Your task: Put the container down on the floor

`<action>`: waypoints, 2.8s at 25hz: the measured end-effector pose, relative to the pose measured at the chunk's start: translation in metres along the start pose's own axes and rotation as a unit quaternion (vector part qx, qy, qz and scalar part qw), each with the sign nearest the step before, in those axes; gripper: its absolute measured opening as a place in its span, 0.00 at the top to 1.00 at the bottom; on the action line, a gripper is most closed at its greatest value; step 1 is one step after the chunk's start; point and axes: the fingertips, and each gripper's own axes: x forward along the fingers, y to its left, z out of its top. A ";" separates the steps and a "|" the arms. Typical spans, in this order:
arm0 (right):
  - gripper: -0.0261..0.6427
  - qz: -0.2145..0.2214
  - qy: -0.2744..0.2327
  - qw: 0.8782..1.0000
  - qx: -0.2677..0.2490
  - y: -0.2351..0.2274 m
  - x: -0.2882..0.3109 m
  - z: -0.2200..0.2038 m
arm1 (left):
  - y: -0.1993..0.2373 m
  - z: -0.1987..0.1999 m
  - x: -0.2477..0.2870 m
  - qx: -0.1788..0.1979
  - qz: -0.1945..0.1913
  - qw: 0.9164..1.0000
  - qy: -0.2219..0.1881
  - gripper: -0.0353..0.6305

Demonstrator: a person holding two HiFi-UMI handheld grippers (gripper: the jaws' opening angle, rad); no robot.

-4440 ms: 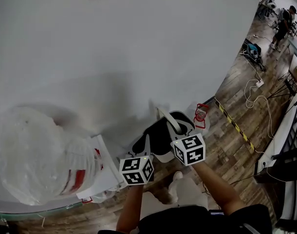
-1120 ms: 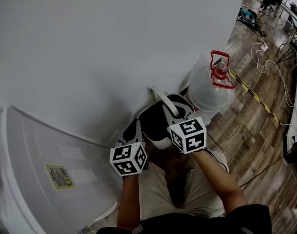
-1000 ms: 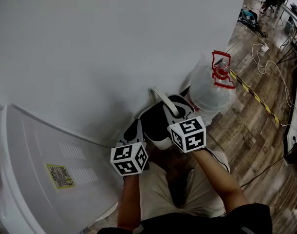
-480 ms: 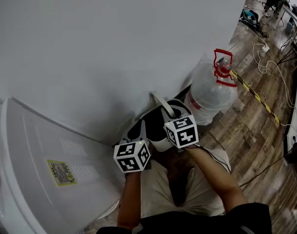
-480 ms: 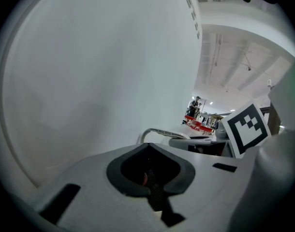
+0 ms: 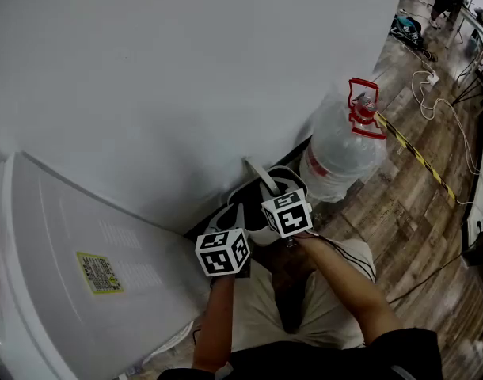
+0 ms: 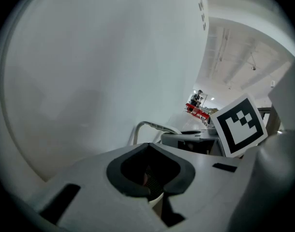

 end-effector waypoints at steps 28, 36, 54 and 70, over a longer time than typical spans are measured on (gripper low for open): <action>0.92 -0.016 0.062 0.998 -0.007 -0.003 0.043 -0.053 | 0.015 -0.063 0.011 -0.051 -0.001 0.997 0.064 0.93; 0.91 -0.016 0.072 0.997 -0.036 0.006 0.046 -0.057 | 0.018 -0.063 0.009 -0.054 -0.001 0.997 0.062 0.93; 0.91 -0.050 0.107 0.993 -0.019 -0.018 0.022 -0.080 | 0.000 -0.072 0.017 -0.051 -0.030 0.996 0.069 0.93; 0.91 -0.051 0.120 0.991 -0.004 -0.041 -0.002 -0.110 | -0.030 -0.085 0.036 -0.039 -0.050 0.995 0.077 0.93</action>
